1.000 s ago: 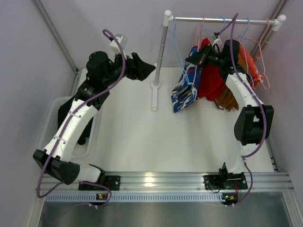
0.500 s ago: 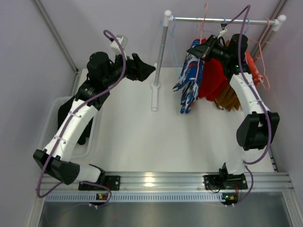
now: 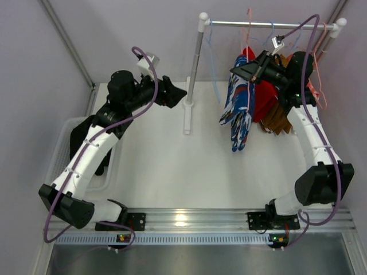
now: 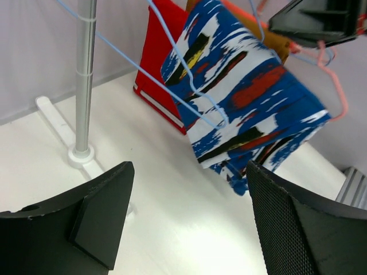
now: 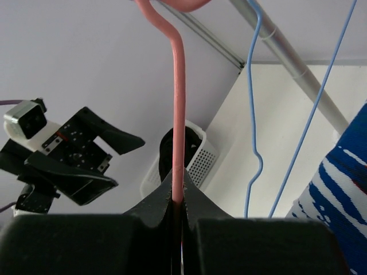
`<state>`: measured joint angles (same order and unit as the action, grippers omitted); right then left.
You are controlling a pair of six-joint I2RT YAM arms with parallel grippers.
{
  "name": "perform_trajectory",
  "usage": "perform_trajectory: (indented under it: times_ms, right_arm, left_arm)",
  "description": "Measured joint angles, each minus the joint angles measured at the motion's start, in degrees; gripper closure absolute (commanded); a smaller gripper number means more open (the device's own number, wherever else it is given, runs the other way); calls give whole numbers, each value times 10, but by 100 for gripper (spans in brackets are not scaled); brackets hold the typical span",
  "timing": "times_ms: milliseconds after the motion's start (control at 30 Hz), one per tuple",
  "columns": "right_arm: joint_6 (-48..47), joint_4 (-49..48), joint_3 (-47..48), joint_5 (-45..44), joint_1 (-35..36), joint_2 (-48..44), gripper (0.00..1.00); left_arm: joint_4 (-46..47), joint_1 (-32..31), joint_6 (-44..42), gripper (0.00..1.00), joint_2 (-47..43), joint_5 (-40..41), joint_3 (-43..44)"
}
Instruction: Remove the trousers from the hanger
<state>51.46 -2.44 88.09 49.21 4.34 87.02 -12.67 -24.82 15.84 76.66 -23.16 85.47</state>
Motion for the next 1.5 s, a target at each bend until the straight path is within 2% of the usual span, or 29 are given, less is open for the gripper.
perform_trajectory:
  times_ms: [133,167,233,500,667,833,1033,1167,1500]
  right_arm:
    - [8,1,-49,-1,0,-57,100]
    - [11,1,-59,-1,0,-71,100]
    - [17,4,-73,-5,0,-99,100]
    - [52,5,-131,-48,0,-204,100]
    - [67,22,-164,-79,0,-253,100]
    - [79,37,-183,-108,1,-280,100]
    - [87,47,-183,-130,1,-284,100]
    - [93,52,-184,-132,1,-292,100]
    - [112,44,-192,-131,16,-308,100]
  left_arm:
    - [1,-11,-56,8,-16,7,-49]
    - [3,-18,-79,3,-19,17,-59]
    - [6,-49,-115,1,-32,37,-94]
    - [120,-284,-283,1,-116,182,-261]
    - [224,-369,-324,1,-96,264,-264]
    - [353,-465,-372,1,-3,355,-237]
    - [415,-488,-390,1,67,394,-226]
    - [442,-487,-400,7,88,427,-201]
    - [495,-487,-411,16,101,454,-180]
